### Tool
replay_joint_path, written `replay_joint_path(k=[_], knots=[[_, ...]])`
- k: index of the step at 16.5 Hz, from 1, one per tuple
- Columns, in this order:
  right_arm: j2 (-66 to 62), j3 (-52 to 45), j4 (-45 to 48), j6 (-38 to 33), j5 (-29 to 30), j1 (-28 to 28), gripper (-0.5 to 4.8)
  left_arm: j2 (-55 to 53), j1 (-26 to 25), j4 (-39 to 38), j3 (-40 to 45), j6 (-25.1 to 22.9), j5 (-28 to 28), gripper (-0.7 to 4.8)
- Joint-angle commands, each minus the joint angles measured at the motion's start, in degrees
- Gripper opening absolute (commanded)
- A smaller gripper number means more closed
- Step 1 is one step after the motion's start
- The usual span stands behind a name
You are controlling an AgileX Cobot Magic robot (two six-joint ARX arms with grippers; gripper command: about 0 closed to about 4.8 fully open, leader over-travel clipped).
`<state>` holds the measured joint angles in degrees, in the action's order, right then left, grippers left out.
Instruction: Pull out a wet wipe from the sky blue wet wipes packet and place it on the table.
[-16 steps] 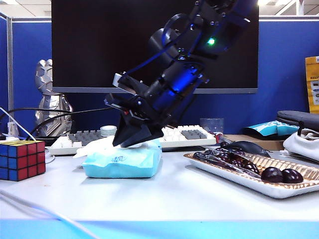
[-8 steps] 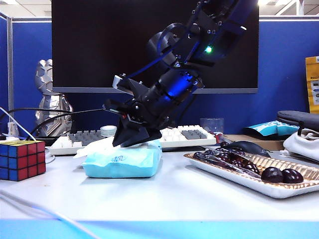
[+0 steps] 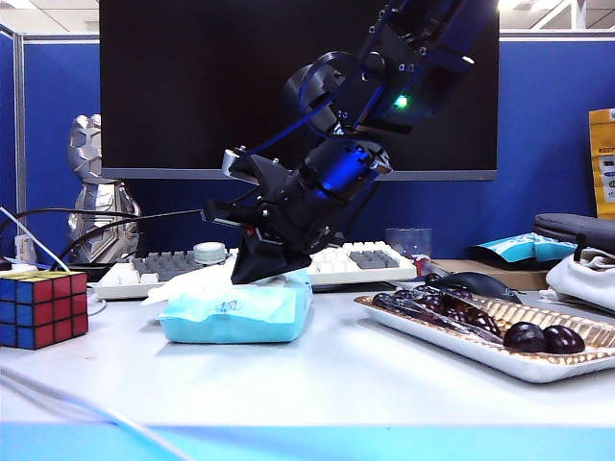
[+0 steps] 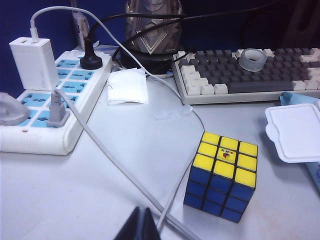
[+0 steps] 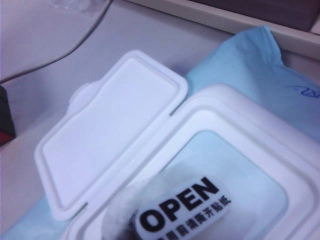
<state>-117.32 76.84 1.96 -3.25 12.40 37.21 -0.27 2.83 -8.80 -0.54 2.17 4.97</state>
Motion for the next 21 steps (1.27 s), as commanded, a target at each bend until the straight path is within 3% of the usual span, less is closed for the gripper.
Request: replay_joint_path(k=[1, 13, 14, 15, 16, 21], knots=[[0.09, 1.31, 0.87, 0.24, 0.61, 0.09, -0.05, 0.20, -0.11, -0.57, 0.24, -0.07, -0.07, -0.05], [1.64, 15.72, -9.14, 3.26, 0.28, -0.68, -0.04, 0.20, -0.11, -0.57, 0.24, -0.07, -0.07, -0.05], [1.73, 16.35, -12.22, 3.30, 0.44, -0.70, 0.24, 0.20, -0.11, -0.57, 0.24, -0.07, -0.09, -0.05], [1.77, 16.87, -18.21, 3.56, 1.36, -0.83, 1.18, 0.20, -0.13, -0.57, 0.24, -0.04, -0.07, -0.05], [1.73, 16.90, -24.48, 5.60, 1.66, -0.87, 1.41, 0.20, -0.13, -0.57, 0.24, -0.04, -0.09, -0.05], [-0.96, 16.87, -32.92, 11.06, 0.35, -0.72, 1.34, 0.20, -0.13, -0.57, 0.24, -0.04, -0.09, -0.05]])
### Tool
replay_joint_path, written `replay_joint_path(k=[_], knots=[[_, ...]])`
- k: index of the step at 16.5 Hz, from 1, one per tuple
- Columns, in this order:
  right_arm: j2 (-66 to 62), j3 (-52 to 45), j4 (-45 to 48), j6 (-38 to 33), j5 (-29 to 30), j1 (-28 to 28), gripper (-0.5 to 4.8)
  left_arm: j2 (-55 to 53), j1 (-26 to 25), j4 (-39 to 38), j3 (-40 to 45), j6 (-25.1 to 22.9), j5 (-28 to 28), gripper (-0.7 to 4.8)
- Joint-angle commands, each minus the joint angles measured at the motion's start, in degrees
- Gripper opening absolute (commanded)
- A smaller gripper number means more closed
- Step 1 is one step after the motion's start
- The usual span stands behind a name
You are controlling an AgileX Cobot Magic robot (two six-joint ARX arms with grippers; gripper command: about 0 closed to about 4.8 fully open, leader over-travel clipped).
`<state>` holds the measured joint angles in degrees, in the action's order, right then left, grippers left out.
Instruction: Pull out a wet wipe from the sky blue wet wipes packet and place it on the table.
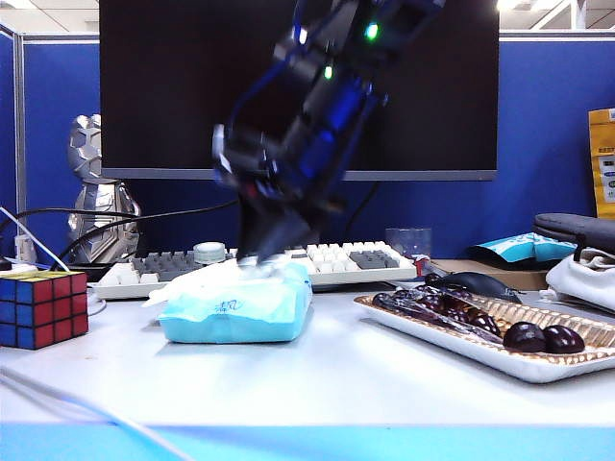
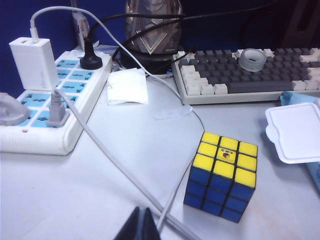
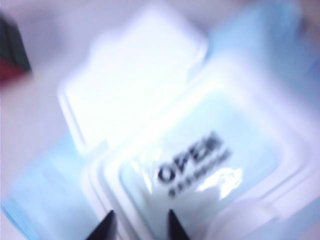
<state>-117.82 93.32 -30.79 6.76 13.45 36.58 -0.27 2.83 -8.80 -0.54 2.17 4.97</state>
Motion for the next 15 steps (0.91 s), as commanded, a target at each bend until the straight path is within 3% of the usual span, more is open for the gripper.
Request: replay_joint_path(k=[1, 5, 9, 15], knots=[[-0.52, 0.39, 0.02, 1.05, -0.76, -0.09, 1.17, 0.20, -0.13, -0.57, 0.24, -0.04, -0.07, -0.05], [-1.60, 0.42, 1.66, 0.94, -0.83, -0.09, 1.06, 0.20, -0.13, -0.57, 0.24, -0.04, -0.07, -0.05], [-1.51, 0.44, -6.27, 1.18, 7.82, 0.79, 1.03, 0.20, -0.13, -0.57, 0.24, -0.07, -0.09, -0.05], [0.28, 1.20, -0.94, -0.07, 14.12, 0.70, 1.30, 0.20, -0.13, -0.57, 0.24, -0.04, -0.09, -0.05]])
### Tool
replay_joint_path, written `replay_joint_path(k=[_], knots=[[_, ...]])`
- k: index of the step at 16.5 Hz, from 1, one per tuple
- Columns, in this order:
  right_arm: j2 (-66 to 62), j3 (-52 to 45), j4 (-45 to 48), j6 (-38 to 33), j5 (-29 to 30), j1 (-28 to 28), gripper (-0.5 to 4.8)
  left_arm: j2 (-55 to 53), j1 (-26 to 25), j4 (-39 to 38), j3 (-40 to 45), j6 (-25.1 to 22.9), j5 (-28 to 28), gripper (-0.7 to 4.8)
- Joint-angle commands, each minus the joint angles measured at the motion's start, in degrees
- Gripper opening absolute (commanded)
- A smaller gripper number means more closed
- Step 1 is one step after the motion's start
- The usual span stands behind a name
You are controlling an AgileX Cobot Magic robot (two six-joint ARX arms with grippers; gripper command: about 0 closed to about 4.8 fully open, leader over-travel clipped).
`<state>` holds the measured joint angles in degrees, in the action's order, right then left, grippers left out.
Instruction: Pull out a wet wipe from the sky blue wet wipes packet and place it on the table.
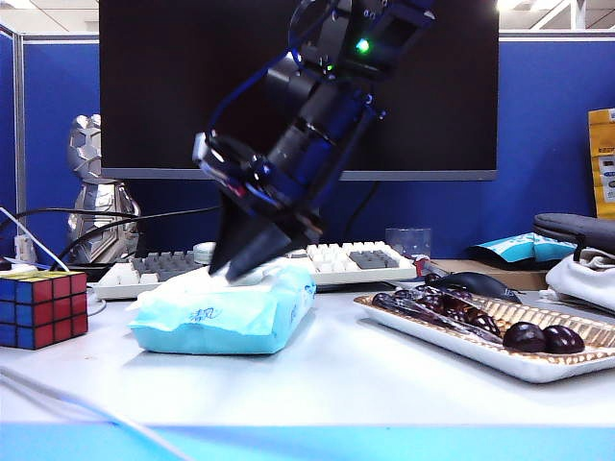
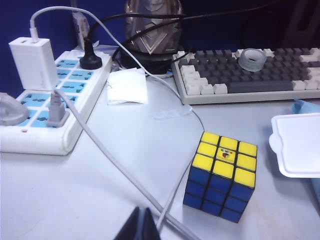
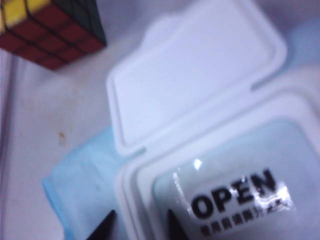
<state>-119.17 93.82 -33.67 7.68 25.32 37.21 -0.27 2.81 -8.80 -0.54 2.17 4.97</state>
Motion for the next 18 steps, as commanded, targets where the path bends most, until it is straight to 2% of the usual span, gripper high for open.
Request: replay_joint_path(k=[1, 4, 8, 11, 14, 18], knots=[[1.84, 0.70, 1.73, -1.73, 2.29, 0.04, 1.30, 0.20, -0.11, -0.57, 0.24, -0.04, -0.07, -0.05], [1.92, 0.70, -2.19, -1.66, 5.49, 0.00, 1.30, 0.20, -0.11, -0.57, 0.24, -0.04, -0.07, -0.05], [1.46, 0.68, -1.77, -1.22, 1.33, -0.04, 1.25, 0.20, -0.11, -0.57, 0.24, -0.07, -0.07, -0.05], [-0.63, 0.68, -0.52, -1.25, 1.01, -0.04, 1.13, 0.20, -0.11, -0.57, 0.24, -0.07, -0.07, -0.05], [-1.62, 0.63, 1.27, -1.22, -4.94, 0.00, 1.12, 0.20, -0.11, -0.57, 0.24, -0.04, -0.07, -0.05], [-1.64, 0.66, 5.84, -1.25, -9.18, 0.04, 1.18, 0.20, -0.11, -0.57, 0.24, -0.04, -0.07, -0.05]])
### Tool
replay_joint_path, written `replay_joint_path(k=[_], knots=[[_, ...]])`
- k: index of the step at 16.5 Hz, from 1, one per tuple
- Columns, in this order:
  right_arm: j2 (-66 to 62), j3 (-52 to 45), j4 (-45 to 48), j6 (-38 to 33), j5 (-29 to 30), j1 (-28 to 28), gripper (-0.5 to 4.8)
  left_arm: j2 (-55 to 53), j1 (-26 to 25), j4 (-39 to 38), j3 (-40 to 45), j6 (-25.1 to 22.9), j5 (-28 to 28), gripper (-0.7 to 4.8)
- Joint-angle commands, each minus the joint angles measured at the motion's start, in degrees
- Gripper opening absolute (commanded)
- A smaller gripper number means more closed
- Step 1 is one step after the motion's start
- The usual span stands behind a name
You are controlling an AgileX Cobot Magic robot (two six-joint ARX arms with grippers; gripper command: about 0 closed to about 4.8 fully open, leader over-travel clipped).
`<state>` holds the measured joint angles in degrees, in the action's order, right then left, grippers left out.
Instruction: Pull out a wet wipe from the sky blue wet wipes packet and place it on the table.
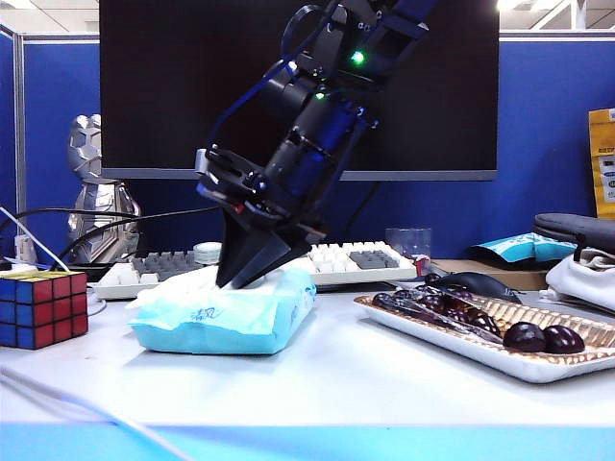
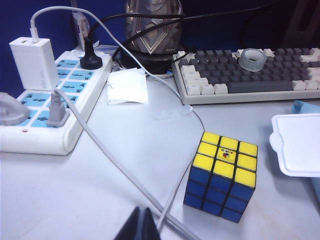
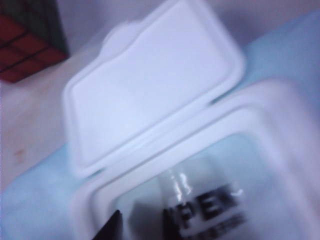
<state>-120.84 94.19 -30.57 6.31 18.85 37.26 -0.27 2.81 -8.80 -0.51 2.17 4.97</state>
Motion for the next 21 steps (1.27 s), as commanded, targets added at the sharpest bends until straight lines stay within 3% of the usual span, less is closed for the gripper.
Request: replay_joint_path(k=[1, 2, 3, 7, 11, 15, 21], knots=[[0.02, 0.28, 3.06, 0.13, -2.93, 0.00, 1.27, 0.20, -0.11, -0.57, 0.22, -0.07, -0.07, -0.05], [0.02, 0.28, 3.15, 0.13, -3.58, 0.00, 1.60, 0.20, -0.11, -0.57, 0.22, -0.07, -0.07, -0.05], [0.02, 0.28, 3.30, 0.11, -4.96, 0.02, 2.45, 0.20, -0.11, -0.57, 0.22, -0.07, -0.09, -0.05], [0.02, 0.28, 3.48, 0.13, -8.85, 0.02, 2.44, 0.20, -0.11, -0.57, 0.22, -0.04, -0.07, -0.05], [0.04, 0.28, 5.49, 0.13, -8.94, 0.02, 2.39, 0.20, -0.11, -0.57, 0.22, -0.04, -0.07, -0.05], [0.07, 0.28, 6.23, 1.18, -12.07, -0.02, 1.56, 0.20, -0.11, -0.57, 0.22, -0.04, -0.07, -0.05], [0.07, 0.28, 1.64, 4.48, -12.83, -0.09, 1.50, 0.20, -0.11, -0.57, 0.22, -0.04, -0.09, -0.05]])
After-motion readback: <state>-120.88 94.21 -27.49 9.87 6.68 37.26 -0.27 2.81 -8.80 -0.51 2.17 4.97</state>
